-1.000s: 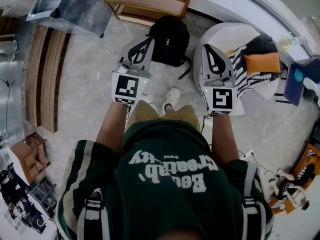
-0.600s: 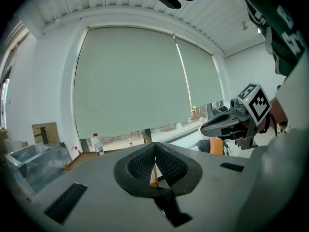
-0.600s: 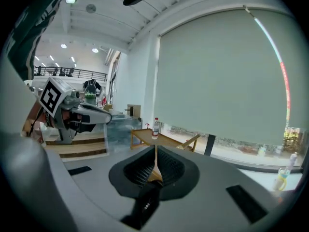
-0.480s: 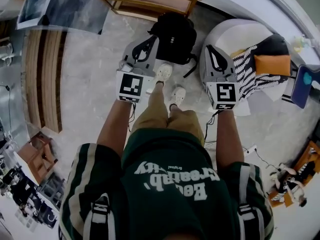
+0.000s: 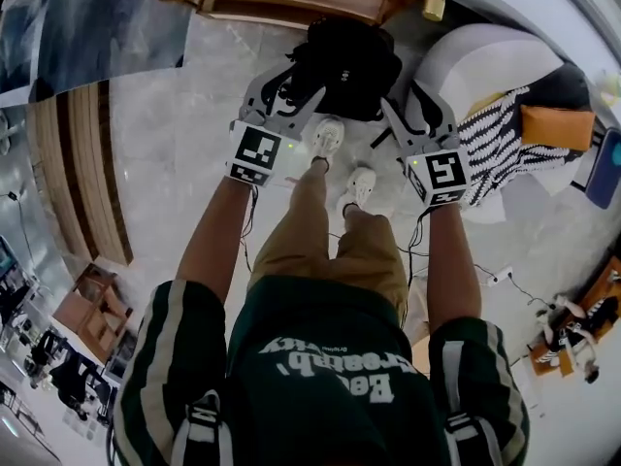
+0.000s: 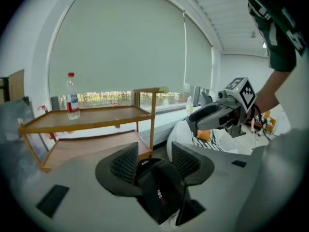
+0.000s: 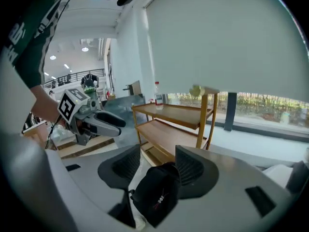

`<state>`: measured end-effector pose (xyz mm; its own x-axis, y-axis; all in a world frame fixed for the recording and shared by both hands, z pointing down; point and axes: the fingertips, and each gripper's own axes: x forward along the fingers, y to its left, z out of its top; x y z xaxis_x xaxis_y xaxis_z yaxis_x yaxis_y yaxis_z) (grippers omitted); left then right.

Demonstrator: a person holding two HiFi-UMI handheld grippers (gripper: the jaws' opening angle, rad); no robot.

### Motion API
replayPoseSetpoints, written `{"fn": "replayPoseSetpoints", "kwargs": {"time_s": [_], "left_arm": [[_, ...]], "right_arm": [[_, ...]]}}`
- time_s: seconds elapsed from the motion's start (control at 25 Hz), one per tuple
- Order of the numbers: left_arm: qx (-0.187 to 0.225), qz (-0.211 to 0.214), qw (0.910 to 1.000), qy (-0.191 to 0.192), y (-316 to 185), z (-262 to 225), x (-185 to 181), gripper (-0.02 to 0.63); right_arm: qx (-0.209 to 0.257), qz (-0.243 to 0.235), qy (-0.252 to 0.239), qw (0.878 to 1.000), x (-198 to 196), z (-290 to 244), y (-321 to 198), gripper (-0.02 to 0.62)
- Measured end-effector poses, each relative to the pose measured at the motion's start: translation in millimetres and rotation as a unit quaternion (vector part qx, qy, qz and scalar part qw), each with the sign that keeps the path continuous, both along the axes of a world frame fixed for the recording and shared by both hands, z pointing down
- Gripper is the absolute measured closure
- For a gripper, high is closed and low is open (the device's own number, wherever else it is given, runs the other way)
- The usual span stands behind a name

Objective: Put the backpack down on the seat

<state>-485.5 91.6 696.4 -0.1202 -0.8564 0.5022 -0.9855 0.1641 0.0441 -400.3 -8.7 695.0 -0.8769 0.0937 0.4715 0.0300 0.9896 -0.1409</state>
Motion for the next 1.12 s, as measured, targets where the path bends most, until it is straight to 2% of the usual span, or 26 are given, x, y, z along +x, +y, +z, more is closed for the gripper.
{"fn": "replayPoseSetpoints", "kwargs": {"time_s": [0.08,0.16,0.36,0.48,0.64,0.8,1.0,1.08,1.12], "left_arm": [[-0.018,0.022,0.9990,0.035,-2,42,-7,0.346],[-0.037,0.034,0.9970,0.058,-4,85,-12,0.341],[-0.095,0.043,0.9907,0.087,-4,199,-20,0.319],[-0.129,0.037,0.9843,0.115,0,258,-21,0.301],[-0.176,0.031,0.9701,0.165,1,326,-20,0.281],[-0.201,0.032,0.9598,0.193,-4,381,-15,0.276],[-0.201,0.045,0.9521,0.226,-20,420,-8,0.276],[-0.201,0.058,0.9511,0.227,-30,428,-2,0.278],[-0.200,0.068,0.9527,0.218,-35,430,2,0.362]], "right_arm": [[-0.024,0.000,0.024,0.999,-8,47,-4,0.368],[-0.043,0.007,0.051,0.998,-10,97,-14,0.351],[-0.058,-0.001,0.123,0.991,0,216,-29,0.334],[-0.068,-0.005,0.160,0.985,7,274,-35,0.331],[-0.091,-0.006,0.195,0.976,3,340,-47,0.324],[-0.117,-0.032,0.219,0.968,-2,389,-48,0.318],[-0.142,-0.051,0.229,0.962,-13,425,-39,0.318],[-0.151,-0.059,0.229,0.960,-17,431,-33,0.319],[-0.155,-0.071,0.224,0.959,-18,429,-28,0.375]]}}
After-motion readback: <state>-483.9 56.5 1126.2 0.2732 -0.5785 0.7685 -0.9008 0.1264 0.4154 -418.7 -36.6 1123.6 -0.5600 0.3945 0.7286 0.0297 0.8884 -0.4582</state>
